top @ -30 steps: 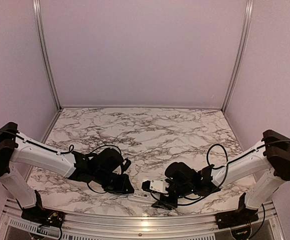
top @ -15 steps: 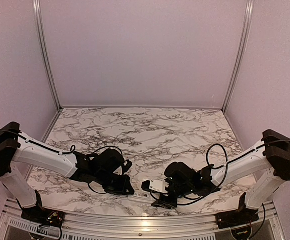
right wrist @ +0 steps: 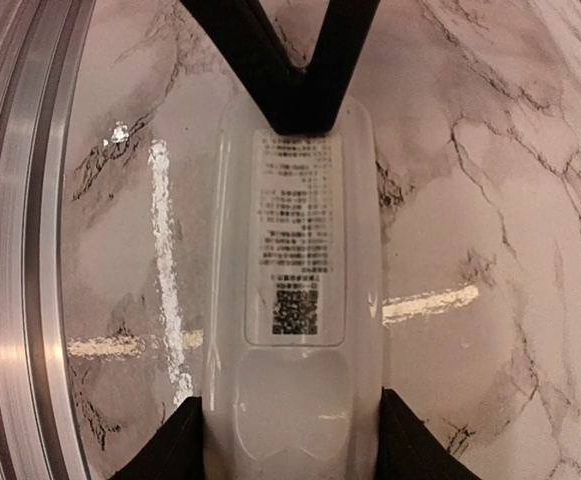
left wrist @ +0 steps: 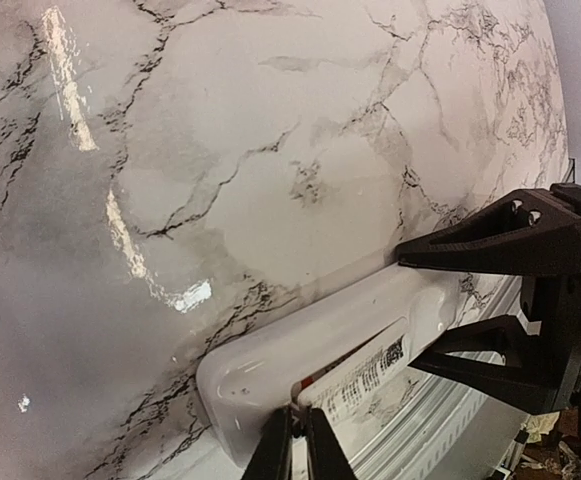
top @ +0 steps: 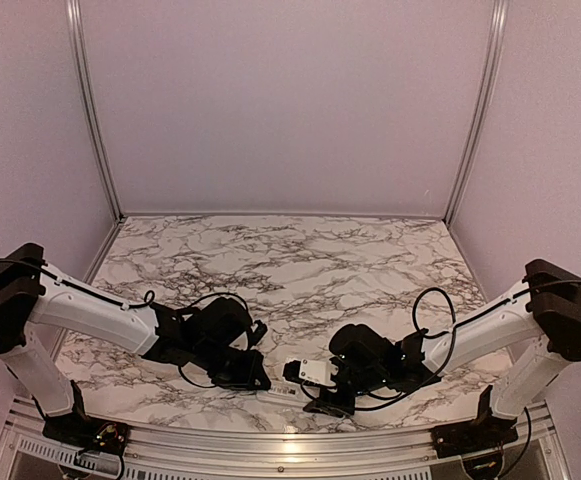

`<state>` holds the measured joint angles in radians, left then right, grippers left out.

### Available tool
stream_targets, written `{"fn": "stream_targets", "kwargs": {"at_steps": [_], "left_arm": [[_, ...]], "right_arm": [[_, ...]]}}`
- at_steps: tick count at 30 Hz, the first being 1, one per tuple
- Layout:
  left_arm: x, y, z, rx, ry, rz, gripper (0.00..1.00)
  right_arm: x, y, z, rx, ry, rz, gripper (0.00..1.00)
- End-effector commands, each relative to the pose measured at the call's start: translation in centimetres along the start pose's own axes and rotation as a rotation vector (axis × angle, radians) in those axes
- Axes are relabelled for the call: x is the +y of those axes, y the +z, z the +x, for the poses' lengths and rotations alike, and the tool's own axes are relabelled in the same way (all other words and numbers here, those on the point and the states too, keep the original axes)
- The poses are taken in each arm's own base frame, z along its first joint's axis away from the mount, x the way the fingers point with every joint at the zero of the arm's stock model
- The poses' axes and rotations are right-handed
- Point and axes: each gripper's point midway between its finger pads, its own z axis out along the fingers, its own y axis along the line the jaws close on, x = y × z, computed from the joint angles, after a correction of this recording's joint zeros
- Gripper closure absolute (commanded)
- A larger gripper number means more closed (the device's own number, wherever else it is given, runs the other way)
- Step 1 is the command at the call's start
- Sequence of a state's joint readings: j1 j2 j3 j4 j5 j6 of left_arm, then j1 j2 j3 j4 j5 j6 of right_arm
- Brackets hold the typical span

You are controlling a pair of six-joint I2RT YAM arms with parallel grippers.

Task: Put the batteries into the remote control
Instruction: Press the battery cover onto the remote control.

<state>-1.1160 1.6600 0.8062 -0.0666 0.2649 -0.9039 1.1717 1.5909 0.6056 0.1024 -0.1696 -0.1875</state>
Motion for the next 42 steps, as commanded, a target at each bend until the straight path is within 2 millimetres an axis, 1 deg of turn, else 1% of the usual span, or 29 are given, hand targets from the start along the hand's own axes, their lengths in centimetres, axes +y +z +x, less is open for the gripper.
{"fn": "stream_targets", "kwargs": {"at_steps": [1, 4, 7, 15, 19, 27, 34, 36, 42], "left_arm": [[-0.4, 1.0, 1.1, 0.052, 0.022, 0.001, 0.93], [0.0, 1.0, 1.2, 0.056, 0.025, -0.026, 0.93], [0.6, 1.0, 1.2, 0.056, 0.044, -0.081, 0.9], [1.9, 1.4, 1.7, 0.073, 0.088, -0.202, 0.85], [2.5, 1.4, 1.6, 0.077, 0.122, -0.285, 0.86], [3.4, 1.9, 2.3, 0.107, 0.149, -0.38, 0.87], [4.3, 2.0, 2.9, 0.123, 0.166, -0.456, 0.79], [4.6, 1.8, 2.7, 0.109, 0.174, -0.488, 0.77], [5.1, 1.5, 2.6, 0.1, 0.191, -0.543, 0.76]], "right_arm": [[0.1, 0.2, -0.9, -0.003, -0.006, 0.001, 0.48], [0.1, 0.2, -0.8, -0.003, -0.005, -0.001, 0.48], [0.1, 0.2, -0.9, -0.004, -0.004, -0.002, 0.49], [0.2, 0.2, -1.0, -0.008, -0.002, -0.002, 0.49], [0.1, 0.1, -1.0, -0.009, 0.0, 0.001, 0.5], [0.0, -0.1, -1.2, -0.02, 0.005, 0.006, 0.51], [0.0, -0.3, -1.4, -0.032, 0.009, 0.009, 0.51], [0.0, -0.3, -1.4, -0.034, 0.008, 0.009, 0.51], [0.0, -0.3, -1.4, -0.038, 0.012, 0.01, 0.53]]}}
